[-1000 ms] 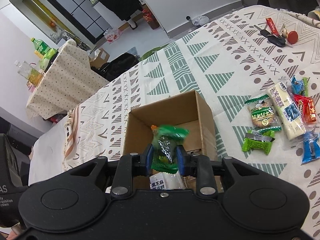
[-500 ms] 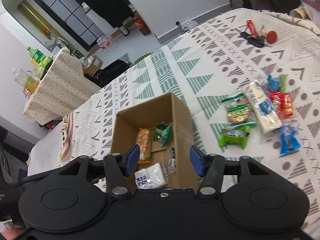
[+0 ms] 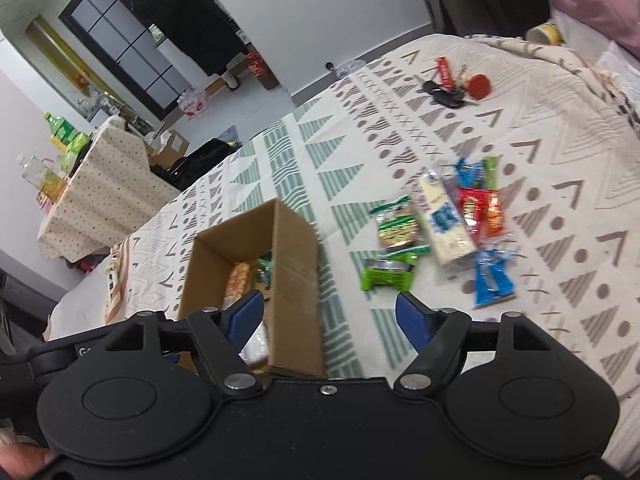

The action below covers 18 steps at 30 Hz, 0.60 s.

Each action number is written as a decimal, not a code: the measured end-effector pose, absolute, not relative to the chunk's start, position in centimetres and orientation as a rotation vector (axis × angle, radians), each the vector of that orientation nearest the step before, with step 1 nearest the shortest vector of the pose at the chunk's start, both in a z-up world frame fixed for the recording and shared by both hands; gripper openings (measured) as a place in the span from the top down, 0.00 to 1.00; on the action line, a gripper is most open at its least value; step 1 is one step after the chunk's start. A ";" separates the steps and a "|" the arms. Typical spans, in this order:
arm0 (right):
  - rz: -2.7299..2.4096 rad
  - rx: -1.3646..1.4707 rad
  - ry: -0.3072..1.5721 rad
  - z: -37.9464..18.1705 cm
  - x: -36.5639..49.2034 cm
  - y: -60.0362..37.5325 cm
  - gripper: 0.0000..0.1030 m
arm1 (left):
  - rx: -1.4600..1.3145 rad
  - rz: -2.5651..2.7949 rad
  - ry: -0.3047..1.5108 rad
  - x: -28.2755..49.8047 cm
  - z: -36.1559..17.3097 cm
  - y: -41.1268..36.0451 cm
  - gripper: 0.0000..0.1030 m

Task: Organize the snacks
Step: 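Move both tools away from the box back toward the remaining snacks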

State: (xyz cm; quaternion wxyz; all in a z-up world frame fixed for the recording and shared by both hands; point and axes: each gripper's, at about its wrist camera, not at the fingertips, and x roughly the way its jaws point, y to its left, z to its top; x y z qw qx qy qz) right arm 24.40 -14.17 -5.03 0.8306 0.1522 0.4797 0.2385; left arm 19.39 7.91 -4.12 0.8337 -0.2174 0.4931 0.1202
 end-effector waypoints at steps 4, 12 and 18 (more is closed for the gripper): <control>0.494 0.333 1.018 -5.2 24.3 -16.3 0.27 | -0.447 0.237 1.044 19.6 -4.0 6.1 0.16; 0.475 0.350 1.036 -6.3 24.7 -19.7 0.26 | -0.436 0.219 1.064 20.3 -4.8 3.4 0.16; 0.457 0.379 1.050 -7.3 25.5 -21.8 0.26 | -0.425 0.206 1.065 21.3 -5.1 1.8 0.16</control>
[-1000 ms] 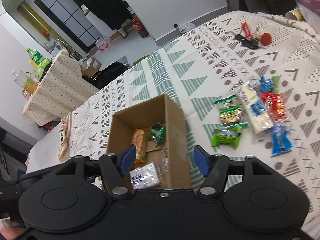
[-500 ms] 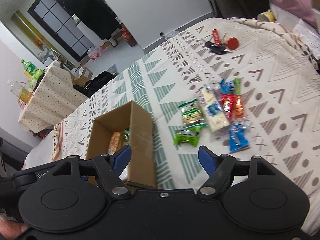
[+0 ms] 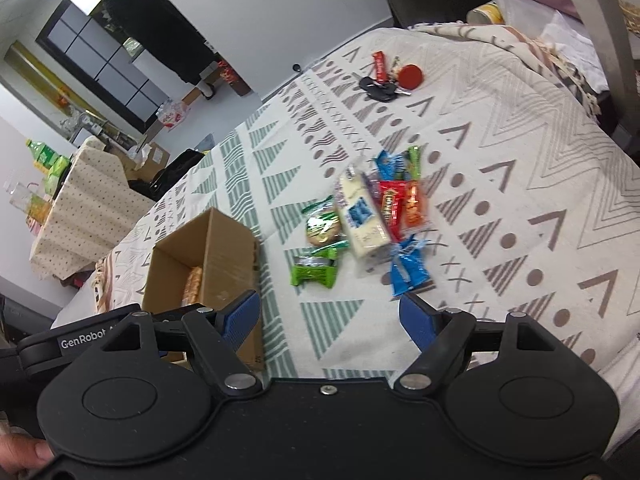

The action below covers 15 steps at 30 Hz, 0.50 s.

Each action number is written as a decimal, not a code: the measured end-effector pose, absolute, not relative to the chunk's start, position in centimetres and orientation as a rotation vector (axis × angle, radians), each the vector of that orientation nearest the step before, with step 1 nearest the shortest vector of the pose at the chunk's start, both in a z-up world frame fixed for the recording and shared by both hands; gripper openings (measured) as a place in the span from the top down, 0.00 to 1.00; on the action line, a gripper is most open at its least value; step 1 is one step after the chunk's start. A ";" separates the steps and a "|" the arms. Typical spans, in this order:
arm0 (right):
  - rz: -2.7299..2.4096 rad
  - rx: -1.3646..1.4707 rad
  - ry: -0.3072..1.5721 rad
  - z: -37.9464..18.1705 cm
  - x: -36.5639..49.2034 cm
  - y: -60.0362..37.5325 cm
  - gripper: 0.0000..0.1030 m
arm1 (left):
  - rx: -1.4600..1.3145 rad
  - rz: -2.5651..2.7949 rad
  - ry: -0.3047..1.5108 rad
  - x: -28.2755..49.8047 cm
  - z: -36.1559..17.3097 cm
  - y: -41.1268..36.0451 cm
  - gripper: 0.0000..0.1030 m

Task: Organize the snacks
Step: 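Move both tools away from the box back toward the remaining snacks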

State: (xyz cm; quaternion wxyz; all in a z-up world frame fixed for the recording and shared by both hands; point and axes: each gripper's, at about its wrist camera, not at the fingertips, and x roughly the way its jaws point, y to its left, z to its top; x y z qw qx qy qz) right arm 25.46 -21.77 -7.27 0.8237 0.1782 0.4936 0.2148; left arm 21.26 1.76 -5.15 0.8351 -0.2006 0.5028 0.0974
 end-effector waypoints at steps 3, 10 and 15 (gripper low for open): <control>0.446 0.397 1.053 -7.8 26.0 -22.7 0.26 | -0.426 0.210 1.057 21.9 -5.3 1.1 0.16; 0.438 0.414 1.086 -9.7 27.5 -23.9 0.34 | -0.399 0.203 1.044 23.9 -6.1 -0.4 0.17; 0.446 0.399 1.142 -11.6 28.8 -23.8 0.38 | -0.415 0.206 1.072 25.8 -7.7 -1.1 0.19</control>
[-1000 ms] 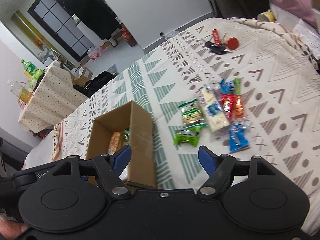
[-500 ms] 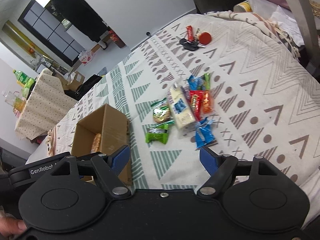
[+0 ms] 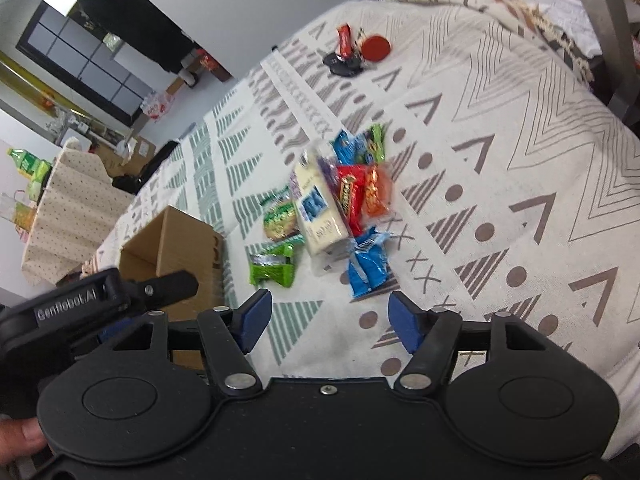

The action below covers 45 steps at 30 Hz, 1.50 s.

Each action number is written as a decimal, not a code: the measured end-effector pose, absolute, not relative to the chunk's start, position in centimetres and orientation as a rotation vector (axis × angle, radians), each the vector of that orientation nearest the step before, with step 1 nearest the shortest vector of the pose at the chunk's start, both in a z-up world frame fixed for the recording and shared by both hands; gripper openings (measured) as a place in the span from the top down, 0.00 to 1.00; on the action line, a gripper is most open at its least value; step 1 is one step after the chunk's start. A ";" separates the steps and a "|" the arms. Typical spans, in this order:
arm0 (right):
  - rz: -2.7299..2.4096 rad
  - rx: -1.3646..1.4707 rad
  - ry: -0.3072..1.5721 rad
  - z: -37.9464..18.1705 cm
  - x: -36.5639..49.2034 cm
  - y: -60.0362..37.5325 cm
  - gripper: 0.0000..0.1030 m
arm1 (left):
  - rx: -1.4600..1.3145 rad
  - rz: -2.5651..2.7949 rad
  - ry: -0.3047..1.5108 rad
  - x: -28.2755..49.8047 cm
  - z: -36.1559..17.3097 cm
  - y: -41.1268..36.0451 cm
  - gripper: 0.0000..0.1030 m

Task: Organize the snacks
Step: 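Move both tools away from the box back toward the remaining snacks, then grasp green candy packet with left tool while right tool grasps blue candy packet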

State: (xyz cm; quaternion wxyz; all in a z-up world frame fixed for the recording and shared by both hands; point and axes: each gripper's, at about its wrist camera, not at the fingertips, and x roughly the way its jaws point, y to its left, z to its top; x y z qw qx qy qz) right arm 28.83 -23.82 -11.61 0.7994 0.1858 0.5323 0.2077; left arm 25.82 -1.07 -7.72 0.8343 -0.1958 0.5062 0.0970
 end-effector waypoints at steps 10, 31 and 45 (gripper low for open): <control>0.443 0.308 1.219 -13.9 31.0 -23.0 0.38 | -0.474 0.199 1.103 28.6 -10.9 -1.8 0.21; 0.411 0.179 1.304 -18.5 33.5 -18.8 0.54 | -0.516 0.225 1.165 31.9 -17.2 0.5 0.24; 0.383 0.151 1.299 -17.8 33.1 -20.1 0.80 | -0.504 0.226 1.154 32.4 -18.4 0.6 0.46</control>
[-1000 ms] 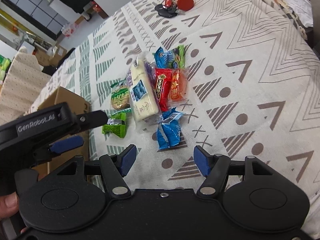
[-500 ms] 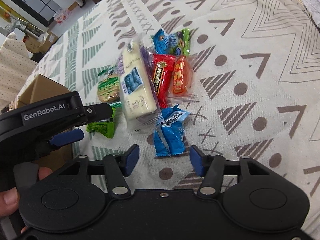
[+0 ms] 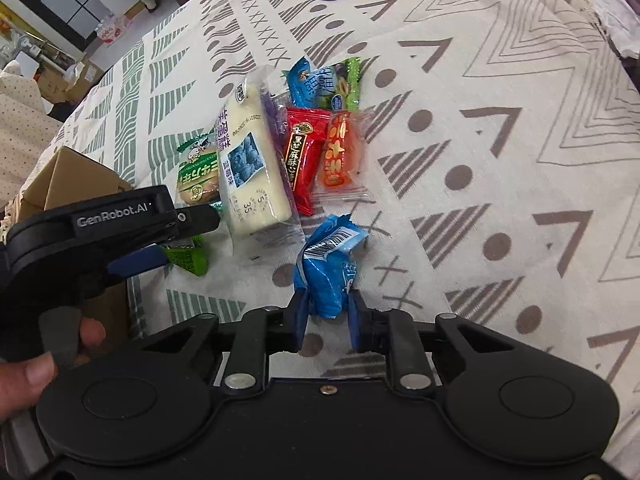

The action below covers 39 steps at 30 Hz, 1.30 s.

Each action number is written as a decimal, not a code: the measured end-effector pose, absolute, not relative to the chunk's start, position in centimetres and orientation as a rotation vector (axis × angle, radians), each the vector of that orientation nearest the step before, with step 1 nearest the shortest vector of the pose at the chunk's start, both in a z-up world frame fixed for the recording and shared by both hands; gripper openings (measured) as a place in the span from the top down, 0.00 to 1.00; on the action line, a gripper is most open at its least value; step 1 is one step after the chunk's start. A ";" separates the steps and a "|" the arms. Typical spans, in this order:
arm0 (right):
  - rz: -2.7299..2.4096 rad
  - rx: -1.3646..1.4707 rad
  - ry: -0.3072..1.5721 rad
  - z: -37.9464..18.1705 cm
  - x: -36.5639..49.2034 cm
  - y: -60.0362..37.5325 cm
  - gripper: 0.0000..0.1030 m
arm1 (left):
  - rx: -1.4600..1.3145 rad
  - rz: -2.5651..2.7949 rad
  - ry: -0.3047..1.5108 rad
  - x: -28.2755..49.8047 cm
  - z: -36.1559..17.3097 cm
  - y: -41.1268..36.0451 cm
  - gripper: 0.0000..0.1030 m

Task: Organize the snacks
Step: 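Grasp green candy packet with left tool while right tool grasps blue candy packet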

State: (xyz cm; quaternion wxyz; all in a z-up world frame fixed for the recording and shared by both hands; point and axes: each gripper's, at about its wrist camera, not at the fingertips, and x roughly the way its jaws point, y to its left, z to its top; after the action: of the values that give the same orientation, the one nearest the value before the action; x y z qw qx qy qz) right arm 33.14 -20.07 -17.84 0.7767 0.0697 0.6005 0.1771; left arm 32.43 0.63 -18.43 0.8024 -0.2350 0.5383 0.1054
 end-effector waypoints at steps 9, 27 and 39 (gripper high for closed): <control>0.371 0.195 1.291 -17.3 31.9 -21.0 0.82 | -0.517 0.193 1.163 31.0 -17.8 0.3 0.53; 0.372 0.302 1.240 -16.2 29.0 -23.3 0.86 | -0.495 0.134 1.173 26.6 -15.3 -1.0 0.53; 0.389 0.315 1.243 -17.1 28.9 -23.8 0.84 | -0.456 0.131 1.189 26.3 -15.7 -1.9 0.52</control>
State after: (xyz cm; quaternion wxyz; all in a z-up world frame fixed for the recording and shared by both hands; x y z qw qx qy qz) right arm 28.90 -23.78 -17.10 0.7837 0.1462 0.5761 0.1801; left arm 26.35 -1.93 -15.66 0.8020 -0.2126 0.5549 0.0612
